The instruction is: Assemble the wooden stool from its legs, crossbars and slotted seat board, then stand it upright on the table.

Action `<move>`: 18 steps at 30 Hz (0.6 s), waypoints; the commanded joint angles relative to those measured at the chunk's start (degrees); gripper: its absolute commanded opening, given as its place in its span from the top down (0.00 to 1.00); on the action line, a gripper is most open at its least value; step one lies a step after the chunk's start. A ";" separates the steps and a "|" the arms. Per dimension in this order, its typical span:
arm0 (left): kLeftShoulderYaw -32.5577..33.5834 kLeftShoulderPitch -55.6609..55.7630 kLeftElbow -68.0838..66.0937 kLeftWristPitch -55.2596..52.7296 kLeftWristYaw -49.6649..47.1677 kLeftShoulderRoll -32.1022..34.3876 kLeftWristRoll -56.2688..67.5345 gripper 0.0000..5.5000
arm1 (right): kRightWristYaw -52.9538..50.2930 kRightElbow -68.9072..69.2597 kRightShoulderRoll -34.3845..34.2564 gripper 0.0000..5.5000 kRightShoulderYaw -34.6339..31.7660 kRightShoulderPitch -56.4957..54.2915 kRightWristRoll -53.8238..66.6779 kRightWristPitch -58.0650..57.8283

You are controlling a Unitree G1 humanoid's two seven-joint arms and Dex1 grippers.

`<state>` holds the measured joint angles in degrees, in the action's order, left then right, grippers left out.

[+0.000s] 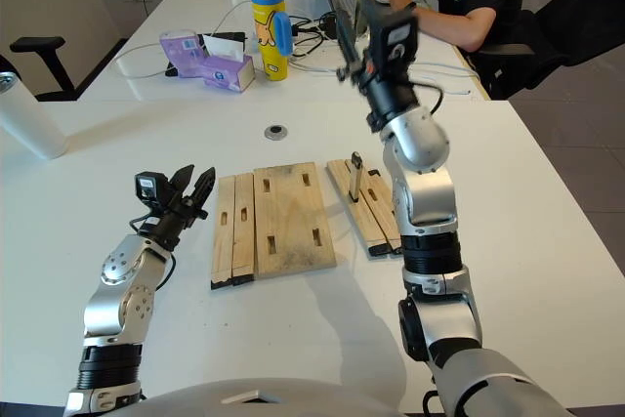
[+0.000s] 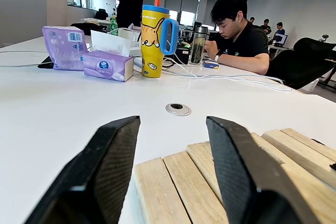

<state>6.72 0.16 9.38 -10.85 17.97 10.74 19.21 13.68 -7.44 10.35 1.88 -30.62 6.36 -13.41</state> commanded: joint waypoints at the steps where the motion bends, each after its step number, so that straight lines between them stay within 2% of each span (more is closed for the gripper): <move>1: -0.28 -0.68 0.04 0.07 -0.36 -0.26 -0.57 0.58 | 2.34 -7.07 3.45 0.71 5.60 9.15 -5.51 -5.13; 10: -0.18 -0.39 -0.17 0.23 -0.54 -0.70 -0.64 0.58 | 0.08 -2.39 -0.34 0.71 0.43 6.32 -0.95 2.05; 15: -0.06 -0.45 -0.14 0.33 -0.57 -0.80 -0.66 0.58 | -5.10 4.60 -2.67 0.71 -7.29 -1.40 3.02 11.44; 18: -0.19 -0.45 -0.35 0.51 -0.52 -0.86 -0.84 0.58 | -13.29 2.47 -0.17 0.71 -11.97 -6.10 -0.94 13.48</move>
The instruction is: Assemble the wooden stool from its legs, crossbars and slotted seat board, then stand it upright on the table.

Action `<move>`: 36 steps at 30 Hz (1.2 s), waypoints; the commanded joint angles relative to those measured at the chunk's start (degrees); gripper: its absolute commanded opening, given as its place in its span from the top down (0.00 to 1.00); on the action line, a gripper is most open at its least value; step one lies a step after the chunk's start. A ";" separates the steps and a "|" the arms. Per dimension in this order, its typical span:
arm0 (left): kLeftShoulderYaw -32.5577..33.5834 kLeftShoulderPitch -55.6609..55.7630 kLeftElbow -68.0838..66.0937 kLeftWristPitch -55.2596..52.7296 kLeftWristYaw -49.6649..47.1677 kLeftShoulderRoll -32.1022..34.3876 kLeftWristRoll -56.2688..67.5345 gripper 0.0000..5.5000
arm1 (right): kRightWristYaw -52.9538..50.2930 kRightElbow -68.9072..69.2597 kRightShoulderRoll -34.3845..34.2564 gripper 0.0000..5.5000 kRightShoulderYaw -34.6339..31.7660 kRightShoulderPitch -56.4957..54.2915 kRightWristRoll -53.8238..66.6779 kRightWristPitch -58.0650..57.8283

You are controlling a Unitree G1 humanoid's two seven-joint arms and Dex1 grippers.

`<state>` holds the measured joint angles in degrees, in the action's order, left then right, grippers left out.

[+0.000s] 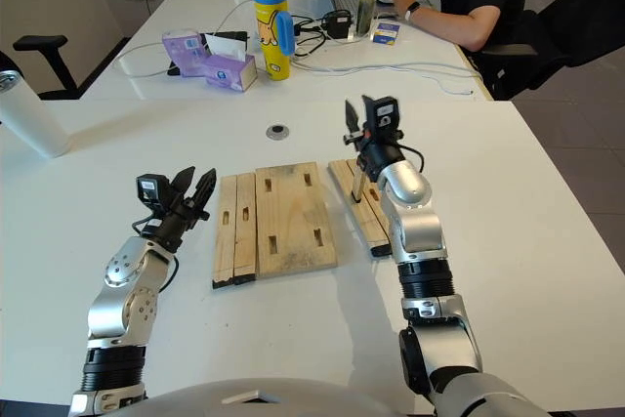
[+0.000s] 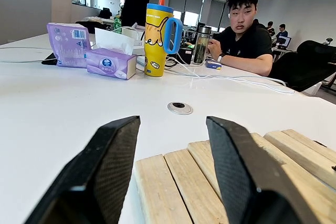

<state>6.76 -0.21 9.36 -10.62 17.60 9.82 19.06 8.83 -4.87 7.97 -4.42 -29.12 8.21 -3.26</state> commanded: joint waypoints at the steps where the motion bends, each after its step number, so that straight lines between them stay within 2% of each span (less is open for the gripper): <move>1: -0.26 -0.05 -0.38 0.33 -0.15 0.03 -0.72 0.58 | -9.38 -2.49 3.51 0.71 -6.23 -7.81 -3.98 3.09; 5: -0.10 -0.07 -0.29 0.45 -0.44 -0.14 -0.83 0.58 | -6.61 -12.26 6.21 0.71 -7.82 -5.10 -1.87 -5.76; 9: -0.09 -0.56 -0.02 0.22 -0.20 0.12 -0.83 0.58 | -2.80 -16.82 10.85 0.71 -4.79 -3.38 -4.97 -13.39; 12: 0.07 -0.52 0.18 -0.11 0.06 0.61 -0.75 0.58 | 4.24 -15.08 13.26 0.71 -2.80 -0.14 -3.55 -19.21; 16: 0.41 -1.12 0.88 -0.37 -0.12 0.75 -0.58 0.58 | 17.36 -6.62 17.52 0.62 3.76 6.23 -1.32 -28.35; 21: 0.43 -1.92 1.52 -0.55 -0.18 0.72 -0.53 0.58 | 26.77 3.39 23.02 0.47 9.58 11.42 -1.07 -34.39; 30: 0.19 -1.91 1.71 -0.54 -0.30 0.59 -0.70 0.58 | 26.73 11.01 19.51 0.20 10.03 14.26 3.40 -42.44; 36: 0.22 -1.71 1.49 -0.54 -0.30 0.66 -0.67 0.58 | 24.10 13.84 17.47 0.20 11.26 16.36 4.08 -47.60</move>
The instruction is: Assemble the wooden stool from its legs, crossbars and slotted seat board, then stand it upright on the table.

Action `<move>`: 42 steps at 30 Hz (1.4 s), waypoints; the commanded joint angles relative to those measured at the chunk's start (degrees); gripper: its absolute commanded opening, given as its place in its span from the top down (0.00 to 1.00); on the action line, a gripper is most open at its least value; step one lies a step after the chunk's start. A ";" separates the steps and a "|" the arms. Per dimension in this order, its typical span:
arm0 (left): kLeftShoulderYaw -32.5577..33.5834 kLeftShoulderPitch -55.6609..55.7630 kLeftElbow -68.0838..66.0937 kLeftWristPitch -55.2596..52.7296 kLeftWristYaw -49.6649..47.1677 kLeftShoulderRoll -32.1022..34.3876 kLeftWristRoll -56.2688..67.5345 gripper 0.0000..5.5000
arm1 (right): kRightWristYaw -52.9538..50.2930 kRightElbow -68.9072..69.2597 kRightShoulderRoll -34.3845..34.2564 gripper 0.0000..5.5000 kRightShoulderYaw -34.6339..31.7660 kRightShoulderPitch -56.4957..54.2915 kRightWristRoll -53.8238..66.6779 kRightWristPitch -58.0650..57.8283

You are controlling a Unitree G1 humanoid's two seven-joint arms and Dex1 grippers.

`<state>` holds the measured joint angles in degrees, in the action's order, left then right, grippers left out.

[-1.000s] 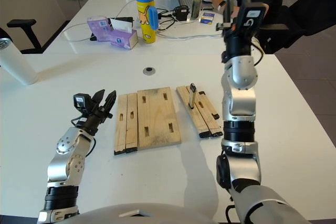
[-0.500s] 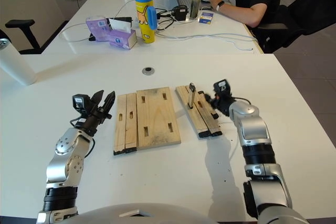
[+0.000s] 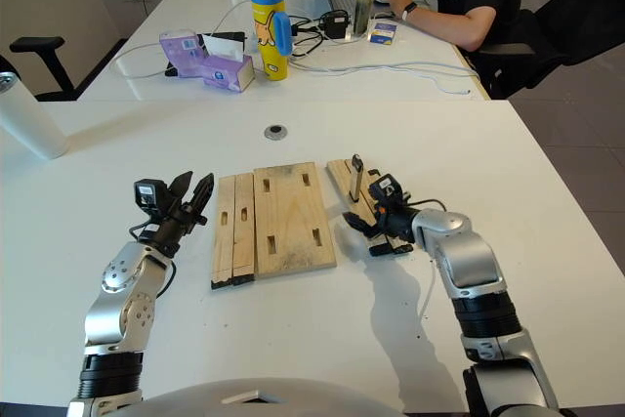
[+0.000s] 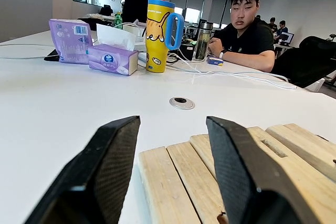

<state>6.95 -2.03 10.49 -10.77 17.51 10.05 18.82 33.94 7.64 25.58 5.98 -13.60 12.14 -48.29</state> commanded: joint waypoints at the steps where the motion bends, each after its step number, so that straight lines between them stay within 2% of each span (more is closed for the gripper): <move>1: 0.04 0.20 0.27 -0.37 -0.21 0.44 -0.44 0.58 | -1.45 0.98 -0.27 0.20 0.87 0.88 -0.06 -2.69; 7: -0.07 0.44 0.02 -0.27 -0.13 0.42 -0.49 0.58 | -3.83 -1.62 -0.63 0.20 0.60 0.55 -1.16 -1.76; 11: 0.01 0.75 -0.28 -0.17 -0.07 0.43 -0.43 0.58 | -4.83 -2.71 -0.61 0.20 3.09 0.86 -2.94 0.25; 16: -0.14 0.74 -0.11 -0.14 -0.29 0.16 -0.48 0.58 | -7.87 -3.95 -3.26 0.34 2.06 0.54 -3.33 0.49; 25: -0.08 0.74 0.00 -0.11 -0.60 -0.03 -0.46 0.58 | -9.19 -5.49 -3.10 0.61 2.36 -1.03 -4.67 2.12; 33: 0.48 1.59 1.05 -1.53 -0.68 -0.48 1.72 0.58 | -13.06 -7.63 -5.36 0.61 -0.64 -5.06 -6.79 14.09; 36: 2.33 2.98 3.04 -6.26 -0.53 -2.05 9.09 0.58 | -11.97 -6.48 -6.78 0.61 -2.66 -6.59 -4.90 20.23; 38: 5.13 3.66 6.04 -13.99 -0.84 -4.59 24.03 0.58 | -8.79 -4.12 -7.28 0.61 -2.38 -7.03 -2.99 23.34; 42: 8.96 3.92 8.63 -22.62 -4.38 -6.87 45.86 0.47 | -2.62 -1.07 -6.12 0.61 1.96 -4.85 -3.02 28.54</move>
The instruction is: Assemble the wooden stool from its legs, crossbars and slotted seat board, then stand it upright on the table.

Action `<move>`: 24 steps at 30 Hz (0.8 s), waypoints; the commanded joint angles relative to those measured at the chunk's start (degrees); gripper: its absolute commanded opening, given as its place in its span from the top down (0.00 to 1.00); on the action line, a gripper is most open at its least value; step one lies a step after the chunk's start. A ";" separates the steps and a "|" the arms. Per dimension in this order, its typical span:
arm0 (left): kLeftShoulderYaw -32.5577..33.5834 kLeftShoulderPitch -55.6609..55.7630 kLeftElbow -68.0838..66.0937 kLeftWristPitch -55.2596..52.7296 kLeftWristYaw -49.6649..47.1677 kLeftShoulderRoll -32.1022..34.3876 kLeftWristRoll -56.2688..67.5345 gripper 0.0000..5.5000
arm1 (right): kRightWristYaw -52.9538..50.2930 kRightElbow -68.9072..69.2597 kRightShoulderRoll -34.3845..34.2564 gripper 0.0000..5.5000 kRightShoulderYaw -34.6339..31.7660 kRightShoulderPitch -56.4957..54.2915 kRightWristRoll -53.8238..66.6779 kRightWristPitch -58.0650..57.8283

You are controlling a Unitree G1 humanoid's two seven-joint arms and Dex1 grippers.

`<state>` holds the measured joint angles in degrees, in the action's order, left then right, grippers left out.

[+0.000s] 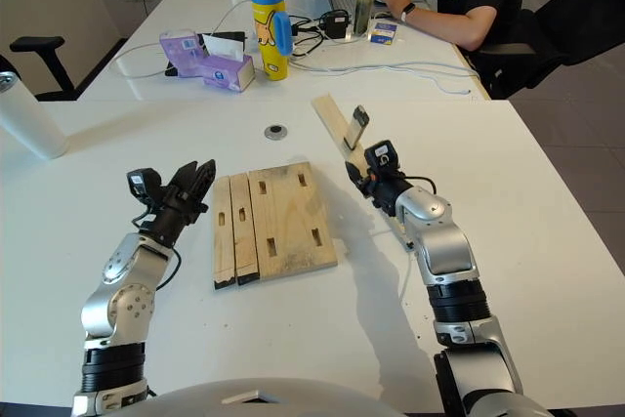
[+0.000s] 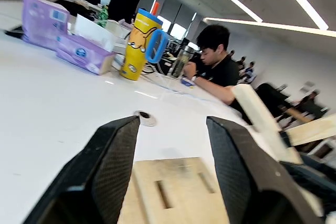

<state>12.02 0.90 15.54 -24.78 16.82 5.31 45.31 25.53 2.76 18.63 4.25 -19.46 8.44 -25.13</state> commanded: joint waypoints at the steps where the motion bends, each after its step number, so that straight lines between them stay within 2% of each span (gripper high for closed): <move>1: 3.95 0.93 4.14 -9.74 -4.46 -2.18 22.22 0.45 | 6.59 4.12 0.96 0.61 4.26 1.51 0.41 6.22; 10: -0.15 0.83 7.42 -14.25 -7.79 -1.18 28.06 0.20 | 13.86 7.95 0.98 0.61 7.58 3.52 1.21 13.48; 20: 0.90 2.90 6.93 -12.32 -11.09 -1.68 30.34 0.19 | 18.54 10.21 1.87 0.61 9.24 4.46 1.83 15.31; 24: 1.54 4.15 6.58 -11.08 -12.55 -1.51 30.45 0.31 | 19.03 10.38 2.01 0.61 9.70 4.63 1.75 15.36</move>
<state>13.10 4.05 22.53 -36.39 5.43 3.53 75.79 44.11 11.89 20.36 13.94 -15.04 9.93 -10.26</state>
